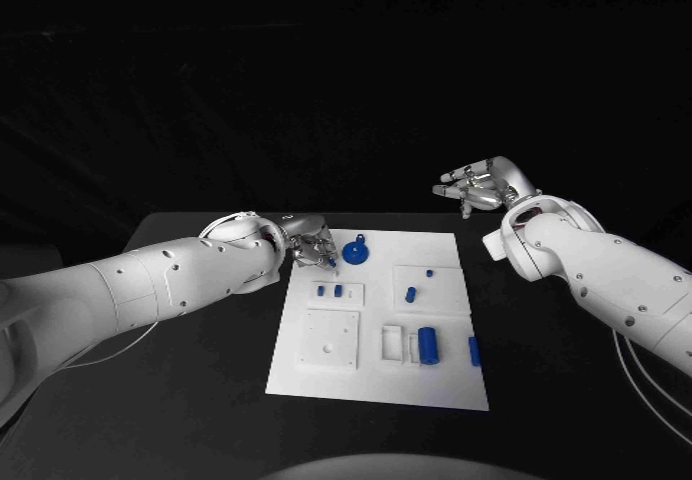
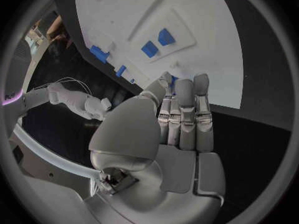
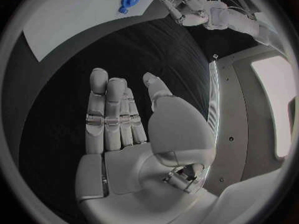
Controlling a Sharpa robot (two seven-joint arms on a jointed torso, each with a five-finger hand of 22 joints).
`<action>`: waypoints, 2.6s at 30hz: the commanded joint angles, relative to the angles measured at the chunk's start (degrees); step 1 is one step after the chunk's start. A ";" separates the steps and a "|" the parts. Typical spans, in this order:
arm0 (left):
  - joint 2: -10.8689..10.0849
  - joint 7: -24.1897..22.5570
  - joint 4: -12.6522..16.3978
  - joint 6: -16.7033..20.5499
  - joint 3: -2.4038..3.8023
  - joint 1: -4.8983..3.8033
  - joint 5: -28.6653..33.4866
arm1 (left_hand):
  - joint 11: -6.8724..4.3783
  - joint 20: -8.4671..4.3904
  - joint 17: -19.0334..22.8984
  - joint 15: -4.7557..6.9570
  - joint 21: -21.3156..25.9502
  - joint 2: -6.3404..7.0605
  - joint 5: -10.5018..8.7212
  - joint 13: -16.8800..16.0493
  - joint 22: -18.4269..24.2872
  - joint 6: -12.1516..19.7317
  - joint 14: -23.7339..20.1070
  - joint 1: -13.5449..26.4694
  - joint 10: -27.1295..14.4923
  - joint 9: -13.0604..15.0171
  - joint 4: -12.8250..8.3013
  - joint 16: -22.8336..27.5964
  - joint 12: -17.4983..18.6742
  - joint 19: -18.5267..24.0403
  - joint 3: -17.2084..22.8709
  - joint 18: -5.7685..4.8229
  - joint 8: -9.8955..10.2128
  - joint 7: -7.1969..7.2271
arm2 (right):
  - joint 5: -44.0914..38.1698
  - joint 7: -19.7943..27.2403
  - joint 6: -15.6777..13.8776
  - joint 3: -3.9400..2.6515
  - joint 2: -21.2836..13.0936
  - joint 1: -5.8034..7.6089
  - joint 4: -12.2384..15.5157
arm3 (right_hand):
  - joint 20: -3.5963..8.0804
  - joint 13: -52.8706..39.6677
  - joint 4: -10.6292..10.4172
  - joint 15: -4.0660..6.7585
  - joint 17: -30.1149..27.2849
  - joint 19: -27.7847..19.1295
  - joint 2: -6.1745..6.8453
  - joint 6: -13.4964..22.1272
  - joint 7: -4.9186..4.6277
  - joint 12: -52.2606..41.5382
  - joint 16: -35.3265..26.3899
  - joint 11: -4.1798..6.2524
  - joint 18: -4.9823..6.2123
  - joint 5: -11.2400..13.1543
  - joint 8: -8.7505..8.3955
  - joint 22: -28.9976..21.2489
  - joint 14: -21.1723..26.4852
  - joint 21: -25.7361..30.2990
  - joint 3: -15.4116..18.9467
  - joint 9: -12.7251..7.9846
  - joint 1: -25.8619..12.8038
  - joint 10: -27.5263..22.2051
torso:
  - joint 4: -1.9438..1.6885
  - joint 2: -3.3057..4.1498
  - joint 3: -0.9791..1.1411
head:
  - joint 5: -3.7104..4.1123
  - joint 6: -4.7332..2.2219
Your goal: Assemble the parts on the task board
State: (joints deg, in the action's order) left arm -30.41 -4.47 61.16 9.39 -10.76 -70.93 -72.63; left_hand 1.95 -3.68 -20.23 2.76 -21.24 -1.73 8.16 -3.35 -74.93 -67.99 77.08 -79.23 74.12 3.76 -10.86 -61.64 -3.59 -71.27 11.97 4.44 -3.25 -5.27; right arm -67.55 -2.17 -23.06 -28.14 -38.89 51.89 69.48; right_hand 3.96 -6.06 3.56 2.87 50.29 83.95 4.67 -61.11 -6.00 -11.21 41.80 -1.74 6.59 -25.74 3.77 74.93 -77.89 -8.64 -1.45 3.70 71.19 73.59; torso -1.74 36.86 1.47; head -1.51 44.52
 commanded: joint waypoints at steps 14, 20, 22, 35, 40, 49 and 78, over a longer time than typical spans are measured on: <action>1.21 0.81 -0.86 -0.44 -0.26 1.40 0.42 | 0.28 -0.07 0.00 -0.08 -0.27 -0.19 -0.03 -0.07 -1.13 -0.47 -0.07 -0.42 -0.07 0.08 0.03 0.04 0.20 -0.05 -0.31 0.68 -0.37 -0.05 | 0.00 0.56 -0.02 -0.02 0.09 -0.03 0.14 | -0.33 0.05 -0.26 -0.47 -0.05 1.75 0.19 0.19 -0.39 0.30 -0.02 -0.23 0.72 0.08 -0.18 0.47 -0.07 0.20 -0.16 -0.04 -0.37 0.19 | -0.01 -0.02 -0.04 | 0.02 0.03; 1.70 0.93 -1.34 -0.38 -0.28 1.66 0.51 | 0.30 -0.05 0.00 -0.09 -0.32 -0.20 -0.06 -0.07 -1.15 -0.36 -0.06 -0.47 -0.14 0.08 0.00 0.01 0.20 -0.03 -0.26 0.70 -0.38 -0.07 | 0.00 0.57 0.01 -0.02 0.14 -0.03 0.14 | -0.33 0.05 -0.26 -0.47 -0.05 1.75 0.19 0.19 -0.39 0.30 -0.02 -0.23 0.72 0.08 -0.18 0.47 -0.07 0.20 -0.16 -0.04 -0.37 0.19 | 0.02 -0.01 -0.01 | -0.06 0.08; 1.85 1.08 -1.54 -0.49 -0.29 1.77 0.52 | 0.30 -0.05 0.00 -0.09 -0.32 -0.20 -0.06 -0.07 -1.15 -0.36 -0.06 -0.47 -0.14 0.08 0.00 0.01 0.20 -0.03 -0.26 0.70 -0.38 -0.07 | 0.00 0.57 0.01 -0.02 0.16 -0.03 0.13 | -0.33 0.05 -0.26 -0.47 -0.05 1.75 0.19 0.19 -0.39 0.30 -0.02 -0.23 0.72 0.08 -0.18 0.47 -0.07 0.20 -0.16 -0.04 -0.37 0.19 | 0.03 -0.02 -0.01 | -0.08 0.07; 2.53 2.17 -2.16 -1.56 -0.39 1.94 -0.60 | 0.32 -0.04 -0.02 -0.11 -0.49 -0.24 0.05 -0.08 -1.19 -0.35 -0.08 -0.71 -0.15 0.10 -0.18 -0.06 0.18 0.01 -0.10 0.78 -0.40 -0.12 | 0.00 0.53 0.09 -0.02 0.13 -0.03 0.10 | -0.33 0.05 -0.26 -0.47 -0.05 1.75 0.19 0.19 -0.39 0.30 -0.02 -0.23 0.72 0.08 -0.18 0.47 -0.07 0.20 -0.16 -0.04 -0.37 0.19 | 0.02 -0.02 -0.05 | -0.02 0.13; 2.57 2.57 -2.41 -1.69 -0.44 1.94 -1.30 | 0.27 -0.07 -0.03 -0.08 -0.60 -0.31 0.23 -0.09 -1.21 -0.52 -0.02 -0.84 0.00 0.11 -0.26 -0.11 0.16 -0.03 -0.01 0.82 -0.41 -0.12 | 0.00 0.51 0.11 -0.02 0.12 -0.03 0.10 | -0.33 0.05 -0.26 -0.47 -0.05 1.75 0.19 0.19 -0.39 0.30 -0.02 -0.23 0.72 0.08 -0.18 0.47 -0.07 0.20 -0.16 -0.04 -0.37 0.19 | -0.03 0.00 -0.02 | -0.04 0.19; 2.89 2.11 -2.56 -1.77 -0.52 1.96 -1.46 | 0.24 -0.10 -0.03 -0.04 -0.78 -0.38 0.33 -0.08 -1.20 -0.73 0.03 -0.79 0.10 0.11 -0.27 -0.12 0.18 -0.01 0.04 0.84 -0.40 -0.08 | 0.00 0.51 0.19 -0.02 0.16 -0.03 0.07 | -0.33 0.05 -0.26 -0.47 -0.05 1.75 0.19 0.19 -0.39 0.30 -0.02 -0.23 0.72 0.08 -0.18 0.47 -0.07 0.20 -0.16 -0.04 -0.37 0.19 | -0.01 0.01 -0.05 | 0.09 0.26; 2.16 2.77 -2.41 0.23 -0.80 2.20 -1.01 | 1.21 0.53 0.22 -0.80 -0.63 2.11 -0.73 -0.04 -1.10 12.52 -1.58 -0.08 -2.76 -0.30 -1.03 -0.11 0.21 0.86 0.99 0.98 -0.18 1.25 | -0.03 0.54 0.43 -0.02 0.07 -0.04 0.25 | -0.37 0.26 0.19 -0.53 -0.10 1.68 0.30 0.20 -0.42 0.45 -0.07 -0.32 0.72 0.34 -0.17 0.49 0.05 0.34 -0.19 -0.03 0.01 -0.05 | -0.03 -0.01 -0.09 | 0.16 0.35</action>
State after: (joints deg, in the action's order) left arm -28.30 -2.08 58.65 8.94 -11.59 -68.73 -73.57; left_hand 3.13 -3.25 -20.08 1.93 -21.73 -0.08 7.69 -3.48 -74.92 -56.45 75.83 -79.23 71.76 3.54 -11.82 -61.64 -3.59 -70.84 12.63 4.44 -3.74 -4.12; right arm -67.52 -2.18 -23.04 -28.15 -38.81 51.88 69.63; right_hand 3.97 -5.88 3.56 2.85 50.25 83.94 4.67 -60.89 -6.22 -10.97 41.81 -1.74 6.17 -25.70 3.77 74.91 -77.88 -8.64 -1.45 3.71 71.19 73.59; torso -1.77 36.85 1.40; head -1.29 44.91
